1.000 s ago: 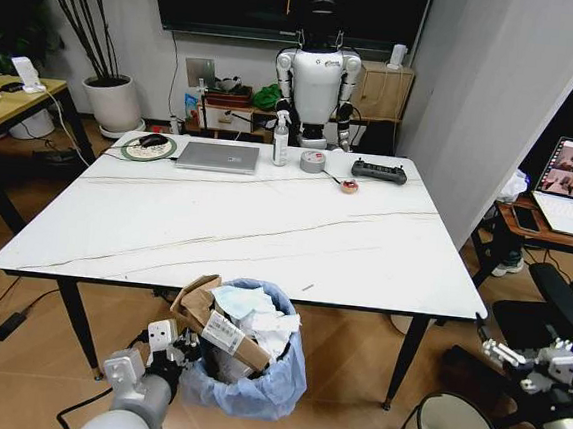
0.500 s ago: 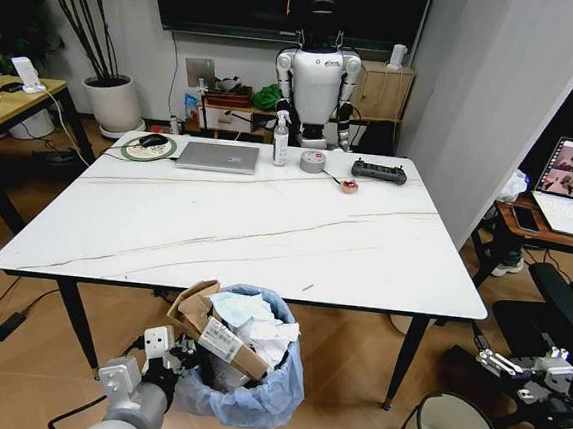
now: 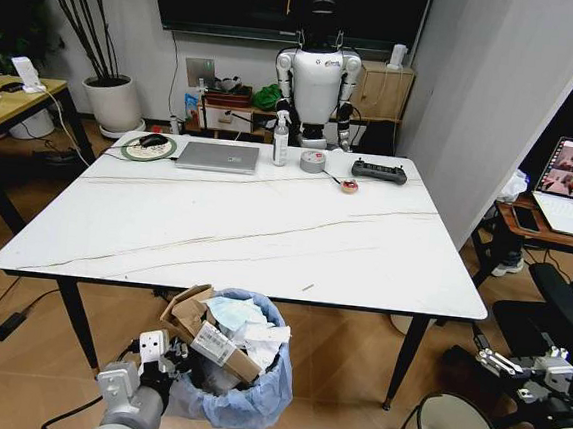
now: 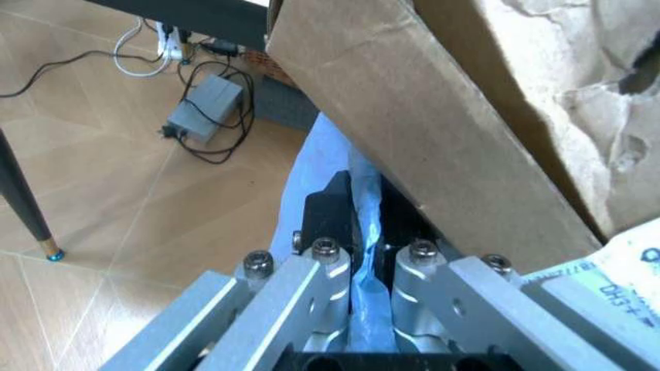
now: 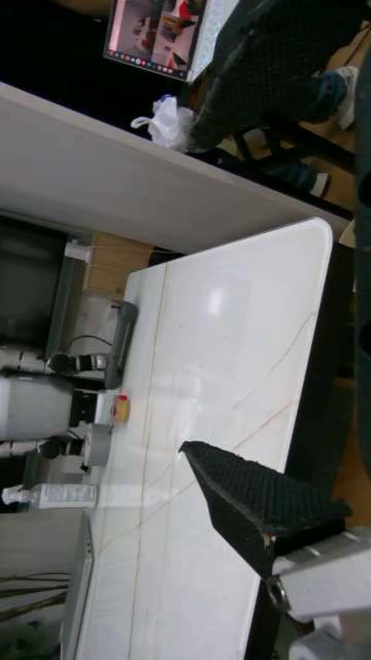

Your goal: Pick up the trash bin and place the trash from the table into it.

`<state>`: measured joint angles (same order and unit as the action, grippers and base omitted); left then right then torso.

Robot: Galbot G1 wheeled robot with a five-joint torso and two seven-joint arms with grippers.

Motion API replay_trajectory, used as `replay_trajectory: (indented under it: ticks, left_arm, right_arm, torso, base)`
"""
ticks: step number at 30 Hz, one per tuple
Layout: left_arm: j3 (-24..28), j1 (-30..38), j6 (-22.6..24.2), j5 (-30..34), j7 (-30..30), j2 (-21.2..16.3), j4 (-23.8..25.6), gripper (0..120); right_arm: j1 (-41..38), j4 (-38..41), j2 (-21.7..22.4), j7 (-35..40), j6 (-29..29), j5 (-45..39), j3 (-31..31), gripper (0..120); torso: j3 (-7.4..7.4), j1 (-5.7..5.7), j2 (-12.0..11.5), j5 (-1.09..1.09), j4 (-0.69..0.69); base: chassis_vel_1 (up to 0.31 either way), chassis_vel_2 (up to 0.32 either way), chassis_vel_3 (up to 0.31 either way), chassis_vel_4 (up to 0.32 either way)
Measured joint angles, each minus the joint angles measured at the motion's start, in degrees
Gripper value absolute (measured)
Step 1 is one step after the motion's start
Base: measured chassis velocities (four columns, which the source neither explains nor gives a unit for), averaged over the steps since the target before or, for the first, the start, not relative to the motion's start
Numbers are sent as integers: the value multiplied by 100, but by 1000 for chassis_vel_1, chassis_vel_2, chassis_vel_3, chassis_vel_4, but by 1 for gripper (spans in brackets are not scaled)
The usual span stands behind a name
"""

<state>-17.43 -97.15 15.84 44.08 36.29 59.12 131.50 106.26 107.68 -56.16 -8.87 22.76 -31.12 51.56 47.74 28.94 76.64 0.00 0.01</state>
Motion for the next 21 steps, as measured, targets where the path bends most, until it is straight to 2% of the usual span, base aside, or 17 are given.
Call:
replay_trajectory:
  ticks: [21]
  left_arm:
    - [90,93,-292,-288,-346,138,-256,0]
  right_arm:
    - [-7,-1,4,8,-7,-9,-5,100]
  torso:
    - [0,0,0,0,0]
  base:
    - [0,0,0,0]
